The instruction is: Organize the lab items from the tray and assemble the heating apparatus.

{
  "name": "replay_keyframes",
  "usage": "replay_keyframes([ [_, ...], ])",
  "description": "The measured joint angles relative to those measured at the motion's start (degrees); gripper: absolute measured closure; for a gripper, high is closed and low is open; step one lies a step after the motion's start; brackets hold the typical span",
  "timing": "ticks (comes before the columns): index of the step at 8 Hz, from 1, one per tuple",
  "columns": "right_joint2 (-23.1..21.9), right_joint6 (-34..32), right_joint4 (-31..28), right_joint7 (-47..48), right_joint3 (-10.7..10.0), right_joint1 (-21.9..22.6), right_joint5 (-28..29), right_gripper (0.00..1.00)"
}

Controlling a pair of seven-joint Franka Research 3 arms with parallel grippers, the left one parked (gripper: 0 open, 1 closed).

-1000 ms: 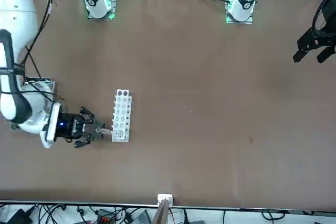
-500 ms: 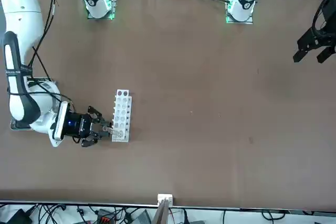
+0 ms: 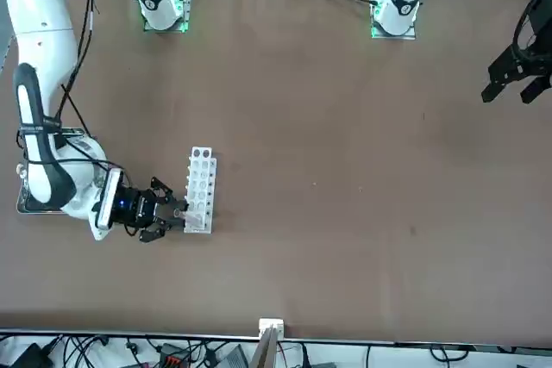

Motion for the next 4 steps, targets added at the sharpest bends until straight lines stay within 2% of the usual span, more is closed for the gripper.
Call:
replay_keyframes([
  [4,1.1,-0.1,0.0,-2.9,-0.1,-0.2,0.0,0.78],
])
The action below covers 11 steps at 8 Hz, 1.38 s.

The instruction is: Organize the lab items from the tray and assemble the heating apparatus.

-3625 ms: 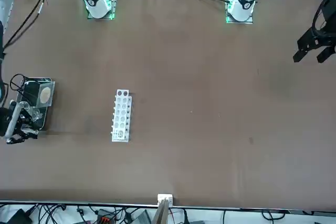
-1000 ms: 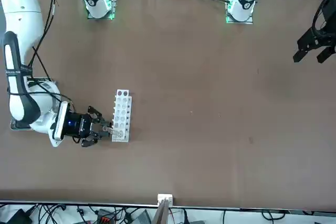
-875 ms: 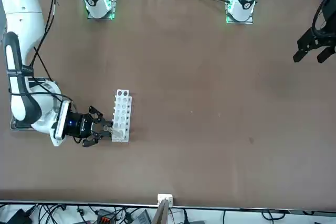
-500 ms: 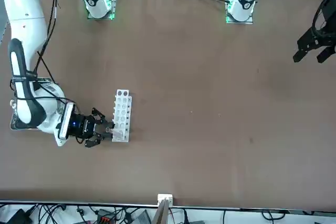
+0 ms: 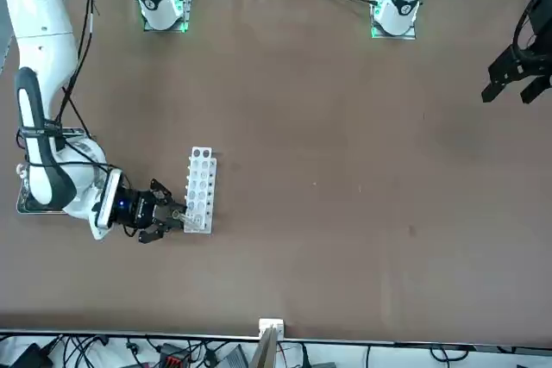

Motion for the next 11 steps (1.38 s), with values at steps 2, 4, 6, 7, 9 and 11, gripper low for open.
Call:
replay_keyframes([
  [2,0.7,-1.1,0.0,-1.7,0.0,-0.1,0.1,0.78],
  [4,0.7,-1.2,0.0,-1.8,0.0,-0.7,0.0,0.78],
  [6,0.7,-1.8,0.0,-1.8,0.0,-1.1,0.0,0.78],
  [7,0.7,-2.1,0.0,-1.8,0.0,-1.1,0.0,0.78],
  [9,0.8,-2.3,0.0,-1.8,0.1,-1.0,0.0,0.78],
  [11,0.9,-2.7,-0.3,-1.8,0.1,-1.0,-0.1,0.78],
])
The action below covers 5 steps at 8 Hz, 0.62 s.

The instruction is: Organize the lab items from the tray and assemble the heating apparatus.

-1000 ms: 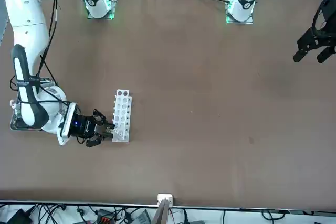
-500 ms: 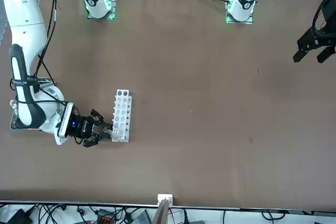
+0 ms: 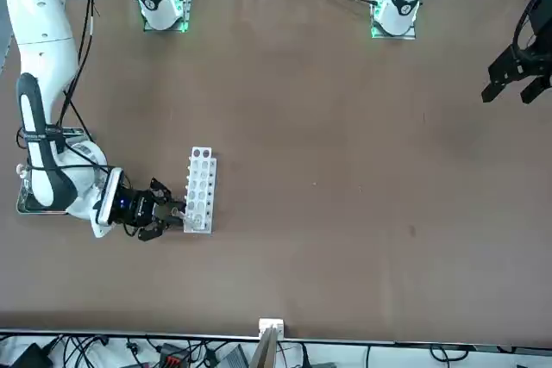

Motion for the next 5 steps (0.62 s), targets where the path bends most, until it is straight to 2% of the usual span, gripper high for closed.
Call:
replay_keyframes([
  [5,0.1,-0.6,-0.4,-0.1,0.0,-0.1,-1.1,0.78],
])
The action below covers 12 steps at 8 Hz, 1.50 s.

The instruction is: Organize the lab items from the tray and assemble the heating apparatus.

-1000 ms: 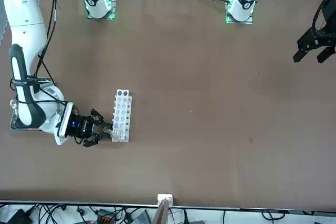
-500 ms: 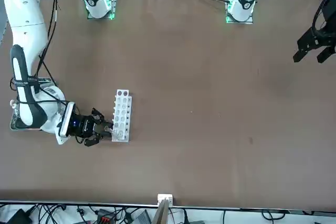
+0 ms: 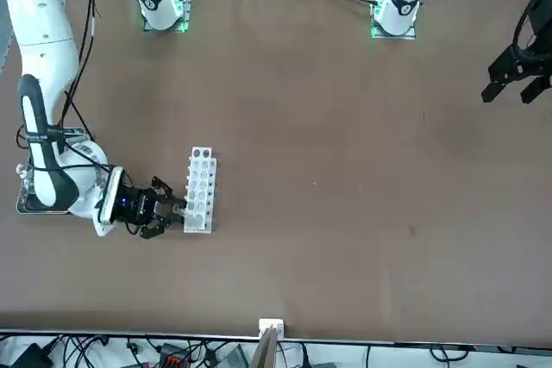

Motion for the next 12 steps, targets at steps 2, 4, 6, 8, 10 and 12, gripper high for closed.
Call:
replay_keyframes([
  [2,0.0,0.0,-0.1,-0.1,-0.1,-0.4,-1.7,0.78],
  [4,0.0,0.0,-0.2,-0.1,-0.1,-0.6,-2.1,0.78],
  [6,0.1,0.0,-0.3,-0.4,-0.1,-0.6,-2.1,0.78],
  [8,0.3,0.0,-0.3,-0.6,0.0,-0.5,-2.3,0.78],
  [10,0.6,0.0,-0.4,-0.9,0.0,-0.4,-2.5,0.78],
  [12,0.8,0.1,-0.5,-1.2,0.0,-0.3,-2.8,0.78],
])
